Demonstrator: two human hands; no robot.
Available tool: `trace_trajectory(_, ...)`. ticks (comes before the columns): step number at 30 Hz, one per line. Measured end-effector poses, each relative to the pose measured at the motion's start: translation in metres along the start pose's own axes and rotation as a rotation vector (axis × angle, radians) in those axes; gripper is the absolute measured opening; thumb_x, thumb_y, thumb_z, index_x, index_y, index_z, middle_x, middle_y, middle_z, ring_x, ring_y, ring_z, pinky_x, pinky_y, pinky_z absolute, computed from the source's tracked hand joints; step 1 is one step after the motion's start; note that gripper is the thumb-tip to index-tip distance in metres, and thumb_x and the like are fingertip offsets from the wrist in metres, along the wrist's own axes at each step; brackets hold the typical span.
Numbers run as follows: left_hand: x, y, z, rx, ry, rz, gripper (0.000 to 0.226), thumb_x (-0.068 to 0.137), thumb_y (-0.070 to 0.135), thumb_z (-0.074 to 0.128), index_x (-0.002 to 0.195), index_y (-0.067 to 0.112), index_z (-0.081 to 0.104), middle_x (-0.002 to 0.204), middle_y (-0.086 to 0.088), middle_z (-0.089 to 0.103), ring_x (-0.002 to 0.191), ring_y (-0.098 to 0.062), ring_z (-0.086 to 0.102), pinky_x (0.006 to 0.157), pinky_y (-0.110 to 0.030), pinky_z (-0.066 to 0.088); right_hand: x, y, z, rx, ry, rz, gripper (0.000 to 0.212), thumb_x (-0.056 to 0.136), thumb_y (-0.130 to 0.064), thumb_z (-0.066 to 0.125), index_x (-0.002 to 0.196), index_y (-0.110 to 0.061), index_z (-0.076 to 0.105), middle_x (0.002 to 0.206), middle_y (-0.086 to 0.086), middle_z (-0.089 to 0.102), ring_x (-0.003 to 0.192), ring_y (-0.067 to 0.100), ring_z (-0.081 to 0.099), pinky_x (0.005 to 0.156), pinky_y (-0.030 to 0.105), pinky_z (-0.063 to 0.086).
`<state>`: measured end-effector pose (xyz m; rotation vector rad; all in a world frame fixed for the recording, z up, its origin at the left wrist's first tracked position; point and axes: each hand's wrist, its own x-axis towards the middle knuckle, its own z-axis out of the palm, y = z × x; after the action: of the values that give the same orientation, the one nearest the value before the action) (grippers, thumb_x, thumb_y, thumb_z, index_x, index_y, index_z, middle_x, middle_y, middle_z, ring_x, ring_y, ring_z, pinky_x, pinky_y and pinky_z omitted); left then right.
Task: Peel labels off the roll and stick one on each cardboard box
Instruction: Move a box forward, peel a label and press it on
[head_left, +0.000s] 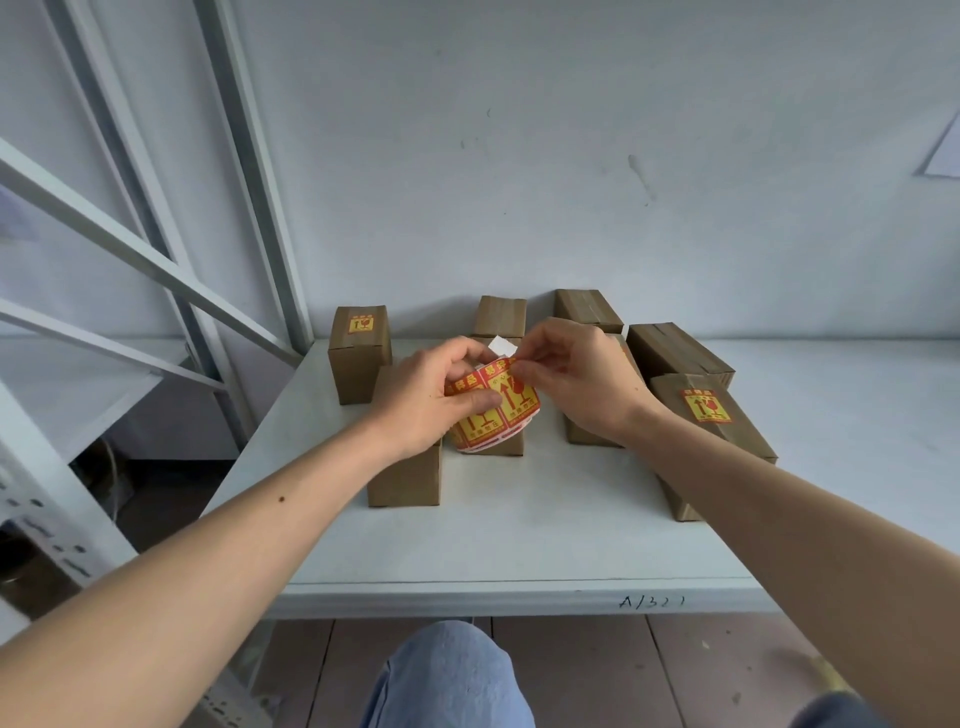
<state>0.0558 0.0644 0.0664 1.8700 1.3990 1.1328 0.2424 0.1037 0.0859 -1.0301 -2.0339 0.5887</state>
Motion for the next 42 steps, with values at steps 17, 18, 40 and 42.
trace_trajectory(17, -0.008, -0.023, 0.042, 0.655, -0.197, 0.206, 0.026, 0.092, 0.019, 0.058, 0.118, 0.018, 0.058, 0.123, -0.007, 0.061, 0.103, -0.025, 0.061, 0.072, -0.023, 0.039, 0.032, 0.011, -0.007, 0.317, 0.098, 0.201, 0.008, 0.09, -0.008, 0.065, 0.083, -0.011, 0.061, 0.085, 0.015, 0.07, 0.064, 0.011, 0.063, 0.056, 0.018, 0.048)
trace_trajectory(18, -0.011, -0.029, 0.048, 0.699, -0.214, 0.229, 0.025, 0.093, 0.018, 0.057, 0.118, 0.017, 0.058, 0.12, -0.008, 0.063, 0.101, -0.026, 0.062, 0.07, -0.023, 0.038, 0.037, 0.009, 0.0, 0.299, 0.075, 0.205, 0.009, 0.088, -0.007, 0.066, 0.082, -0.012, 0.062, 0.083, 0.014, 0.072, 0.064, 0.011, 0.065, 0.055, 0.021, 0.048)
trace_trajectory(40, -0.02, -0.087, -0.058, 0.45, 0.124, 0.002, 0.08, 0.055, 0.076, 0.067, 0.118, 0.028, 0.054, 0.112, 0.011, 0.053, 0.106, -0.009, 0.051, 0.089, -0.036, 0.05, 0.099, 0.006, 0.117, 0.159, -0.236, 0.541, 0.022, 0.083, -0.024, 0.075, 0.099, -0.011, 0.068, 0.086, 0.004, 0.074, 0.062, 0.005, 0.068, 0.046, 0.016, 0.046)
trace_trajectory(42, -0.015, -0.096, -0.061, 0.473, 0.026, -0.182, 0.112, 0.046, 0.082, 0.069, 0.138, 0.028, 0.034, 0.137, 0.01, 0.036, 0.129, -0.009, 0.033, 0.105, -0.036, 0.039, 0.099, 0.006, 0.118, 0.155, -0.244, 0.559, 0.023, 0.084, -0.024, 0.074, 0.102, -0.01, 0.069, 0.087, 0.004, 0.073, 0.062, 0.005, 0.067, 0.047, 0.016, 0.047)
